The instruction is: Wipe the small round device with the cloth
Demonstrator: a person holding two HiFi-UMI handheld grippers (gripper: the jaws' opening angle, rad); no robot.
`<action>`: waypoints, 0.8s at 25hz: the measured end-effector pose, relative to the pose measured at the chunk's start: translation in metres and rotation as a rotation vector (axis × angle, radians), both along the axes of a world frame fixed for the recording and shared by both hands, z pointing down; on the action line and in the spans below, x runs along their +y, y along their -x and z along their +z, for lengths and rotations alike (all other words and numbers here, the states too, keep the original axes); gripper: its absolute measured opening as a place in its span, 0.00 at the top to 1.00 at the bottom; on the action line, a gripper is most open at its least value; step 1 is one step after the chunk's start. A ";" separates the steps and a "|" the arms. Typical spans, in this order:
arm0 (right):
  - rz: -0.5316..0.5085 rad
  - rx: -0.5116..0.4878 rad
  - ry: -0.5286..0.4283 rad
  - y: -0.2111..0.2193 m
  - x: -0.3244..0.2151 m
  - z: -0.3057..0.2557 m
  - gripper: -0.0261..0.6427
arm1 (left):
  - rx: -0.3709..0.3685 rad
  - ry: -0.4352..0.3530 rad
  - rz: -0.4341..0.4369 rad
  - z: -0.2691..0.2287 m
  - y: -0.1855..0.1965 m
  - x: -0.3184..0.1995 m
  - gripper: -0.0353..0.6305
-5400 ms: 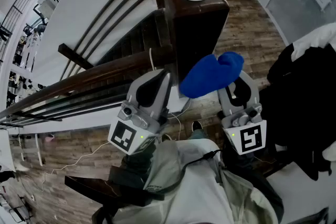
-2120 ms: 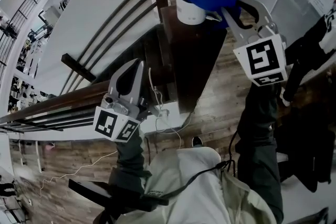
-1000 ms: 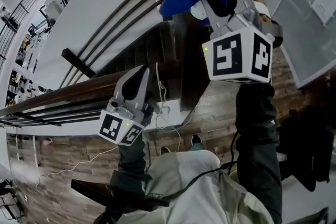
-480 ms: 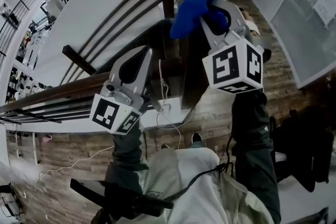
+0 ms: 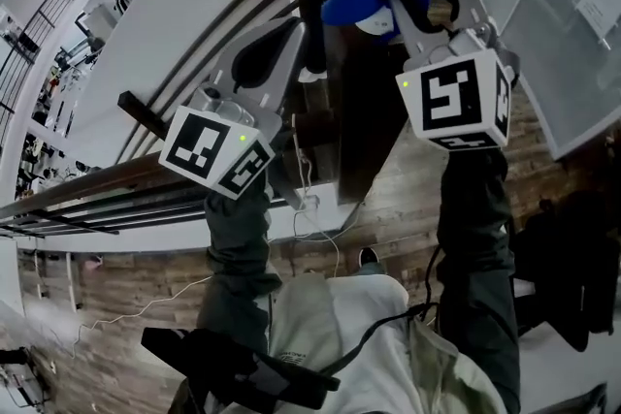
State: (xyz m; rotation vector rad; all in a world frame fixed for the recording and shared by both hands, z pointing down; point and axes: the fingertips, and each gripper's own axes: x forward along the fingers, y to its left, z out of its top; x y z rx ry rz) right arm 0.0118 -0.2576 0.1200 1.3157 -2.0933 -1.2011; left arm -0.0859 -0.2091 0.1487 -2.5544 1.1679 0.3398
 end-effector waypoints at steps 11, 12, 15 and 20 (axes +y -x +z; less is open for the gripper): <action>-0.041 0.091 0.093 0.004 0.013 0.076 0.84 | 0.010 -0.001 0.039 0.004 -0.020 -0.001 0.95; -0.055 0.072 0.065 0.002 0.015 0.068 0.84 | 0.007 -0.003 0.039 0.003 -0.021 0.000 0.95; -0.061 -0.092 -0.019 -0.025 0.018 0.033 0.84 | -0.005 0.002 0.032 0.003 -0.022 -0.002 0.95; -0.014 -0.166 -0.016 -0.068 -0.016 -0.007 0.84 | -0.010 0.018 0.026 0.007 -0.025 -0.015 0.95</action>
